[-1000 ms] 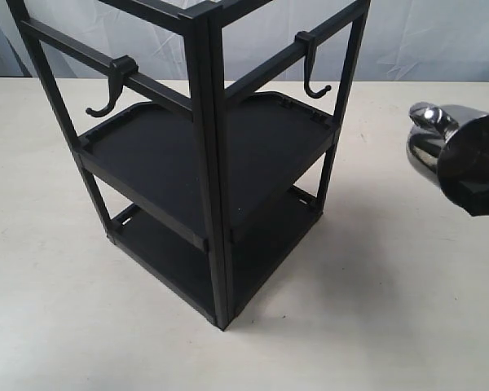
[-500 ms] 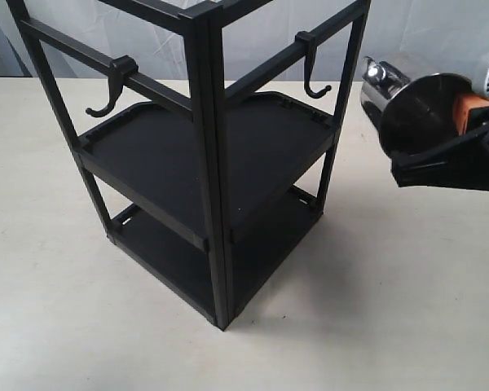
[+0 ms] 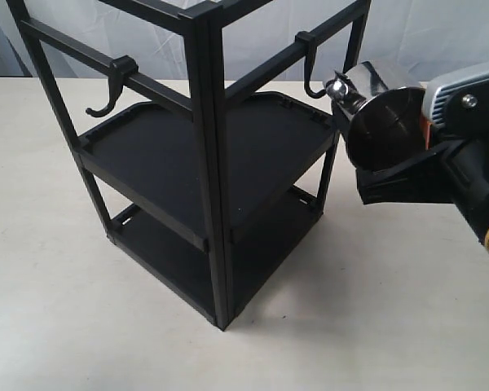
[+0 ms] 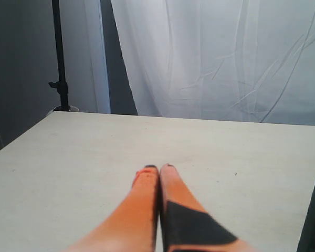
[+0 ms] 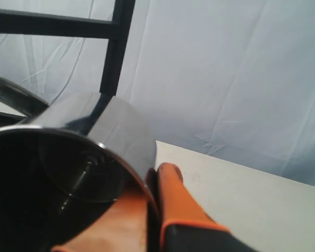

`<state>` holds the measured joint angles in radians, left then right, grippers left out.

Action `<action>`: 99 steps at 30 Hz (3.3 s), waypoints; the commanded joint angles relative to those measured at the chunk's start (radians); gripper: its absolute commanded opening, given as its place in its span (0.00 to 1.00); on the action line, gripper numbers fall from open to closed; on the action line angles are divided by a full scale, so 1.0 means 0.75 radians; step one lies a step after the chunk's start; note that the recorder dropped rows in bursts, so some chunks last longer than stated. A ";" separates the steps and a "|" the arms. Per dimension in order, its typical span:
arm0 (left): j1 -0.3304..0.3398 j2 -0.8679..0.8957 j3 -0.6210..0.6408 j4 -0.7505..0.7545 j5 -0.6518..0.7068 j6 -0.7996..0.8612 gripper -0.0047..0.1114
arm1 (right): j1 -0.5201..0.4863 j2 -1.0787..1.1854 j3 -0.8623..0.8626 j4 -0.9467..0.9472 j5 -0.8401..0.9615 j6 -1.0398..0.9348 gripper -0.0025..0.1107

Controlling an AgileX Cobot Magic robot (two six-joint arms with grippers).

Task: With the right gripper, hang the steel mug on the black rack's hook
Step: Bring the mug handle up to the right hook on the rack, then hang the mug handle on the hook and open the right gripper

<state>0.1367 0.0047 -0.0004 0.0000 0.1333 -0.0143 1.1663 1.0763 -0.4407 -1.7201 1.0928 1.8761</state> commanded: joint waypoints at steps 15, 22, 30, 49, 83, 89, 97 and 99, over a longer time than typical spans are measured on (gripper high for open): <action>-0.012 -0.006 0.001 -0.009 -0.007 -0.003 0.05 | 0.006 0.090 0.002 -0.032 -0.169 -0.007 0.01; -0.012 -0.006 0.001 -0.009 -0.007 -0.003 0.05 | 0.006 0.090 0.002 -0.032 -0.129 -0.205 0.01; -0.012 -0.006 0.001 -0.009 -0.007 -0.003 0.05 | 0.006 0.090 0.002 -0.032 -0.089 -0.234 0.01; -0.012 -0.006 0.001 -0.009 -0.007 -0.003 0.05 | 0.006 0.090 -0.009 -0.032 -0.158 -0.234 0.03; -0.012 -0.006 0.001 -0.009 -0.007 -0.003 0.05 | 0.006 0.053 -0.004 -0.032 -0.122 -0.234 0.37; -0.012 -0.006 0.001 -0.009 -0.007 -0.003 0.05 | 0.006 0.019 -0.004 -0.028 -0.225 -0.234 0.37; -0.012 -0.006 0.001 -0.009 -0.007 -0.003 0.05 | 0.006 0.019 -0.004 -0.028 -0.215 -0.234 0.58; -0.012 -0.006 0.001 -0.009 -0.007 -0.003 0.05 | 0.006 0.019 -0.004 -0.028 -0.215 -0.234 0.58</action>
<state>0.1367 0.0047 -0.0004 0.0000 0.1333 -0.0143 1.1682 1.0978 -0.4504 -1.7346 0.9270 1.7024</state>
